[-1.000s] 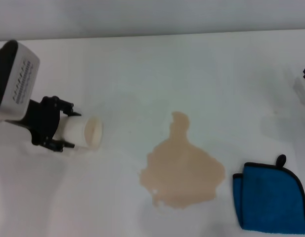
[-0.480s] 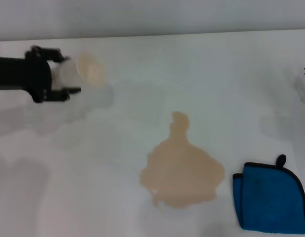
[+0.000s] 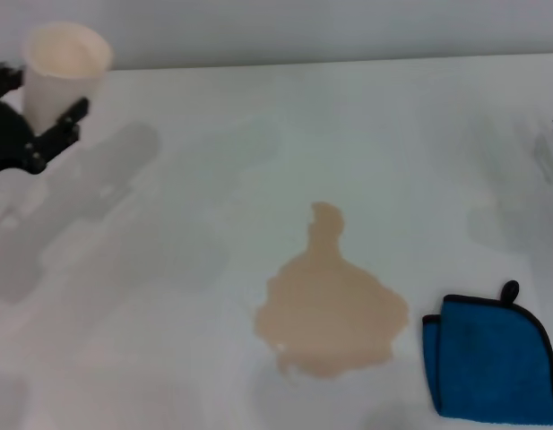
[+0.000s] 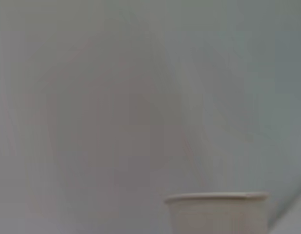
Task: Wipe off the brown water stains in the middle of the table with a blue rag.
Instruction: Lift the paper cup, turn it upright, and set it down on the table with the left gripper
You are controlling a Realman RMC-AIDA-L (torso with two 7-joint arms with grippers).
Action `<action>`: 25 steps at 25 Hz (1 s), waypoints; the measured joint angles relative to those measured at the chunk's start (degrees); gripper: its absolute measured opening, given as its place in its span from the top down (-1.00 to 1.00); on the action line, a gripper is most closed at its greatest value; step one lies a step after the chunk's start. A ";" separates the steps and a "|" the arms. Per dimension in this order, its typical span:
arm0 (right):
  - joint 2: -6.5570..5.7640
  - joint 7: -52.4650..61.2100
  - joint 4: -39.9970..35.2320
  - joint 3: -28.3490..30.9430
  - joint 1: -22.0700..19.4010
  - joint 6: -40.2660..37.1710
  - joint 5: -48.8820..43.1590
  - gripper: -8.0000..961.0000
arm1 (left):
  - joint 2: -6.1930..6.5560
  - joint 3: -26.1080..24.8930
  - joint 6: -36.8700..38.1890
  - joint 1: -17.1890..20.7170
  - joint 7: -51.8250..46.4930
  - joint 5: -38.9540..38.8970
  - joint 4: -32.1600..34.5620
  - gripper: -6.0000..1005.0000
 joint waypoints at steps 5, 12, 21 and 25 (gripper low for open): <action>-0.04 -0.14 -0.67 -0.50 0.00 0.00 -0.05 -0.65 | -0.20 -0.09 -3.49 5.19 3.36 -8.39 8.80 -0.33; -0.08 -0.13 -1.22 -0.78 0.00 0.00 -0.19 -0.65 | -0.75 -0.16 -12.70 9.40 11.06 -22.25 21.97 -0.33; -0.09 -0.13 -1.34 -0.75 0.00 0.01 -0.21 -0.65 | -1.16 -0.19 -25.21 7.75 12.38 -29.91 28.28 -0.32; -0.09 -0.13 -1.33 -0.67 0.00 0.01 -0.21 -0.65 | -1.25 -0.18 -30.33 6.12 12.59 -29.92 30.01 -0.31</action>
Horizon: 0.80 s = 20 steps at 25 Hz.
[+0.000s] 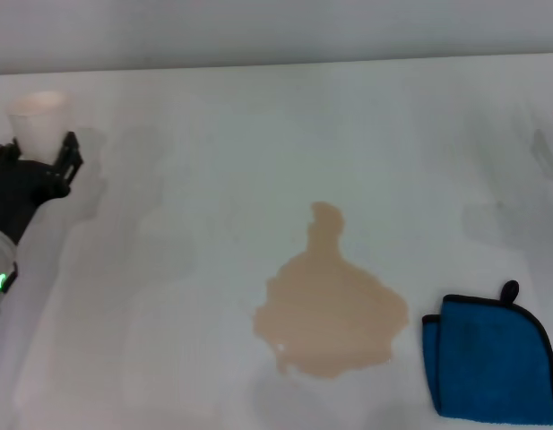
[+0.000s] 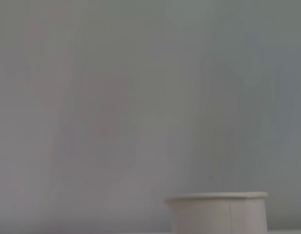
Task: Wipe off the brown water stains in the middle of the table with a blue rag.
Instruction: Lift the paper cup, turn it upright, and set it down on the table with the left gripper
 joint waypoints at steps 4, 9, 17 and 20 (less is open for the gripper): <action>0.00 0.00 -0.06 0.09 0.00 0.18 0.00 -0.65 | -0.10 0.01 -3.91 -1.16 0.05 0.23 1.29 -0.31; 0.00 0.00 -0.07 0.15 0.10 0.28 0.00 -0.65 | -0.10 0.09 -5.84 -1.37 0.20 0.33 1.94 -0.31; 0.00 0.00 -0.07 0.15 0.26 0.35 0.00 -0.65 | -0.09 0.07 -8.62 -1.15 0.44 0.43 2.21 -0.32; 0.00 0.00 -0.07 0.15 0.21 0.40 0.00 -0.65 | -0.11 0.08 -8.90 -0.92 0.45 0.43 2.22 -0.32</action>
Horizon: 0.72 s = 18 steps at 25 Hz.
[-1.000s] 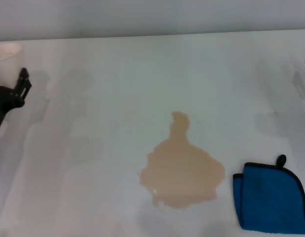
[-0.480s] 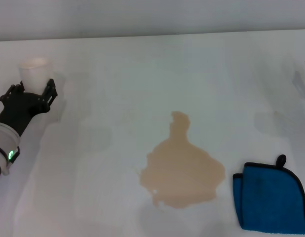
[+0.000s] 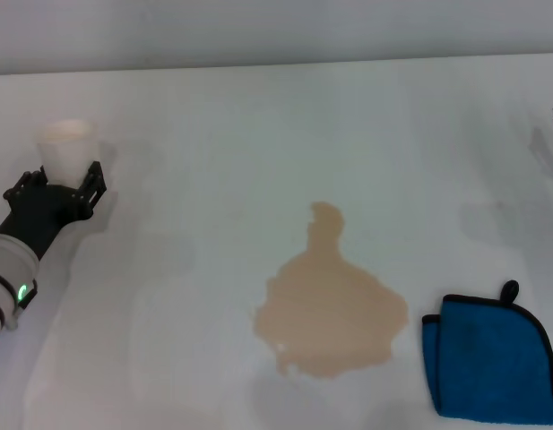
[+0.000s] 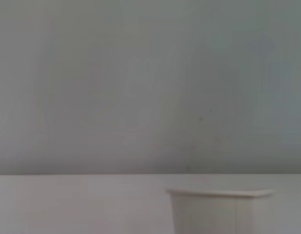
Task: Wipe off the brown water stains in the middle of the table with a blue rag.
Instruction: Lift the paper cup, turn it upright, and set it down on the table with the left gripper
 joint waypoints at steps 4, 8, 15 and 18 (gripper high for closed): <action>0.00 0.00 0.00 -0.11 -0.19 0.06 0.00 -0.65 | -0.13 0.01 -0.26 0.70 0.02 0.66 0.19 -0.32; 0.00 0.00 0.00 -0.11 -0.22 0.42 0.00 -0.65 | -0.17 0.02 -0.05 1.45 0.73 1.64 1.29 -0.33; 0.00 0.00 0.00 -0.05 -0.33 1.17 0.00 -0.65 | -0.13 -0.01 0.13 2.90 3.60 1.65 2.97 -0.58; 0.00 0.00 0.00 -0.04 -0.38 1.44 0.00 -0.65 | -0.06 0.04 0.29 3.53 3.75 1.68 3.76 -0.68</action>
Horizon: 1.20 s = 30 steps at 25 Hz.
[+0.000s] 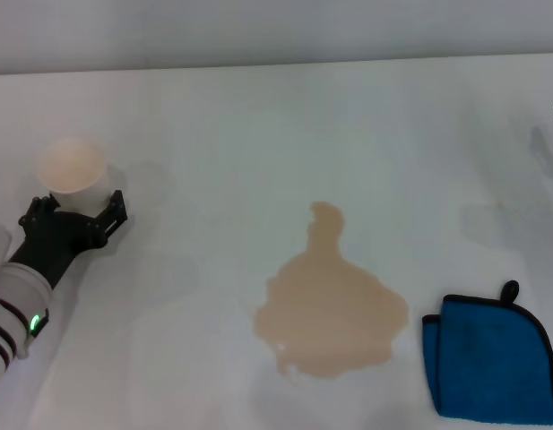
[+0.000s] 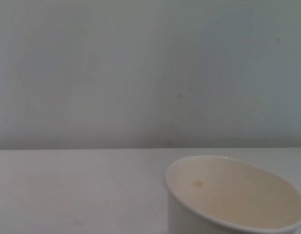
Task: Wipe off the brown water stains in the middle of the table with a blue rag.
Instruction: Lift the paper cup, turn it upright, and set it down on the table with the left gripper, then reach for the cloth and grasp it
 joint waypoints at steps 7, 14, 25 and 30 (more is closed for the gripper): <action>0.00 0.00 0.00 -0.11 -0.57 0.85 0.00 -0.65 | 0.20 -0.02 1.88 2.10 0.42 0.51 2.02 -0.78; -0.09 0.00 0.00 0.04 -0.72 1.44 0.00 -0.65 | 0.10 -0.11 5.92 5.94 0.16 0.38 2.40 -0.78; -0.09 0.20 -1.41 0.00 -0.50 1.81 0.00 -0.65 | 0.14 0.03 7.88 10.05 0.31 2.20 5.21 -0.78; -0.09 0.48 -1.55 -0.21 -0.23 2.06 0.00 -0.65 | 0.22 0.06 9.43 11.96 0.08 5.42 6.46 -0.78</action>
